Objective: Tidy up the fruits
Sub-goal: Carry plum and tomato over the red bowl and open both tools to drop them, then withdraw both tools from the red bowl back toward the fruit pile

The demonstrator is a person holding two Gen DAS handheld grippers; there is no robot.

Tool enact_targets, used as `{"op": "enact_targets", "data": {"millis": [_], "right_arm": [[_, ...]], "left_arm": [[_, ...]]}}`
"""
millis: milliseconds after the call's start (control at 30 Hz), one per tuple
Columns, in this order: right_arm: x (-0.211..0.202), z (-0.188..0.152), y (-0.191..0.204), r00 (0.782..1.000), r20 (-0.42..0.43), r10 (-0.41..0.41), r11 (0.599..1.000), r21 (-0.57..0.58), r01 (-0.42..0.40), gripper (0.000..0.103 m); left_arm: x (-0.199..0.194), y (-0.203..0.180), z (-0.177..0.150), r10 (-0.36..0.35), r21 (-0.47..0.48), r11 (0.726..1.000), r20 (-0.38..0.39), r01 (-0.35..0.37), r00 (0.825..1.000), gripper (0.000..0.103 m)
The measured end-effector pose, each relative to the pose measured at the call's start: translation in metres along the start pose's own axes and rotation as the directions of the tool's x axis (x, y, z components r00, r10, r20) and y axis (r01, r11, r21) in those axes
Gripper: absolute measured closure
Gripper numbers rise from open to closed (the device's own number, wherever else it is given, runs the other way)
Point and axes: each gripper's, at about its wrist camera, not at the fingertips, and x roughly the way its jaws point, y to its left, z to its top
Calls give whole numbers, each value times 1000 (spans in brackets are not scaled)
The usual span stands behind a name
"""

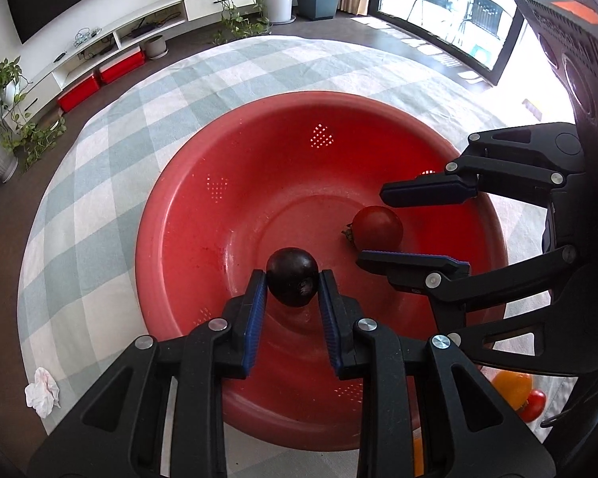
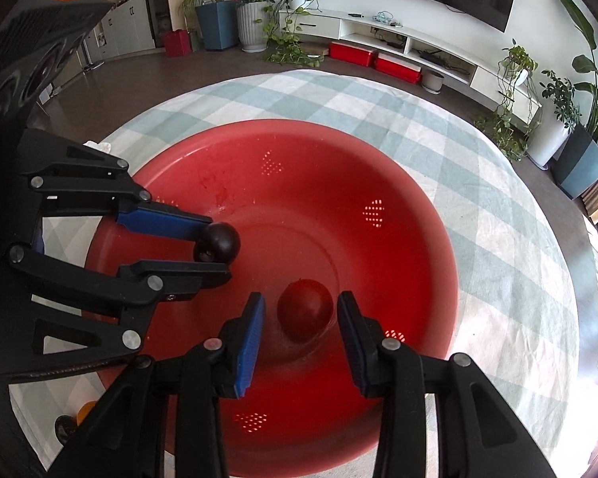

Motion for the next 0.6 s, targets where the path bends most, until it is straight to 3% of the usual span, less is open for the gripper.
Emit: {"op": "enact_targets", "data": {"millis": [167,233,300,500,600], "right_arm": [[-7,0,-2,1000,14,-9,1000,16,9,53],[-11,-1,-2,1000,23,-20,1000,15,19,51],[-17,-3,0,999,33,-31,999,9,31,51],[-49,-11,10,992,97,-81,997,3,82,50],[-72,-16,21,980,149,-132,991,-10,135,37]], "left_arm": [[-4,-1,-2,5,-6,1000,12,-5,1000,76],[-8,-1,-2,13,-11,1000,24,-13,1000,68],[-12,0,-3,28,-19,999,39,-27,999,54],[-36,-3,-8,9,-31,1000,106,-6,994,43],[-59,-4,-17,19,-49,999,159,-12,987,33]]}}
